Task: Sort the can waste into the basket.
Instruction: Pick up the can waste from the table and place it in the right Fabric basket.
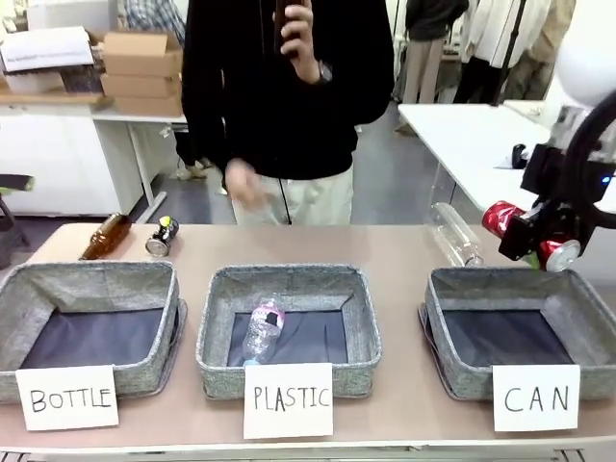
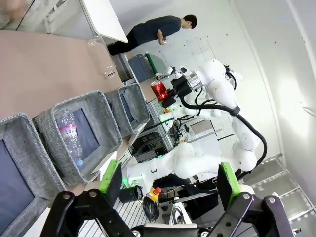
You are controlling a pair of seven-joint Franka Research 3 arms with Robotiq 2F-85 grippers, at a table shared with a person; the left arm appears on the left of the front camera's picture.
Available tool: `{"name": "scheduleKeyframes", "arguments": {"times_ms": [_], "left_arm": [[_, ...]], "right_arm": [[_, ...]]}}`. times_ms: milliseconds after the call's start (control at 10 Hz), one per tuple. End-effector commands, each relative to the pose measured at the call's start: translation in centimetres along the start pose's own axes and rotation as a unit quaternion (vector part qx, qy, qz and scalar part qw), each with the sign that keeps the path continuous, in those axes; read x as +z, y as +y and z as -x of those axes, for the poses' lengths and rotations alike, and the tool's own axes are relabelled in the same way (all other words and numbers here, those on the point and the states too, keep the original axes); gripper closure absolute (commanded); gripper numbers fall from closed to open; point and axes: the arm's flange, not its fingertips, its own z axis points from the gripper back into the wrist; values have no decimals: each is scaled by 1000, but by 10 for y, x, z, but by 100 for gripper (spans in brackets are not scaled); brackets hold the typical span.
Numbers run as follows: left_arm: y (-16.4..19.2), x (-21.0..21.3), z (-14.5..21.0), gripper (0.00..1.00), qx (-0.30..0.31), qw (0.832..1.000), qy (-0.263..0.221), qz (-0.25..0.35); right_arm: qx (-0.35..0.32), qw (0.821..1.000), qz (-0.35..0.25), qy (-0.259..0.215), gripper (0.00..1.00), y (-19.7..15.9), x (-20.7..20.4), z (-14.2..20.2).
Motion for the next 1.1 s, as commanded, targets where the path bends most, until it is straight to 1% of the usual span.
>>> {"name": "scheduleKeyframes", "arguments": {"times_ms": [0,300,400,500,600,700,800,1000], "left_arm": [[-1,-1,0,0,-10,1000,-5,10],[-1,-1,0,0,-10,1000,-5,10],[-1,-1,0,0,-10,1000,-5,10],[-1,-1,0,0,-10,1000,-5,10],[-1,-1,0,0,-10,1000,-5,10],[-1,-1,0,0,-10,1000,-5,10],[-1,-1,0,0,-10,1000,-5,10],[-1,-1,0,0,-10,1000,-5,10]], "right_arm": [[23,999,-22,-7,100,-7,-9,-11],[18,999,-32,-4,100,-11,-15,-16],[10,999,-31,-4,37,-12,-16,-17],[13,999,-30,-3,37,-13,-16,-17],[13,999,-29,0,0,-14,-16,-17],[13,999,-29,0,36,-16,-15,-17],[11,1000,-29,-1,0,-16,-15,-17],[8,999,-31,-5,0,-15,-15,-19]]}}
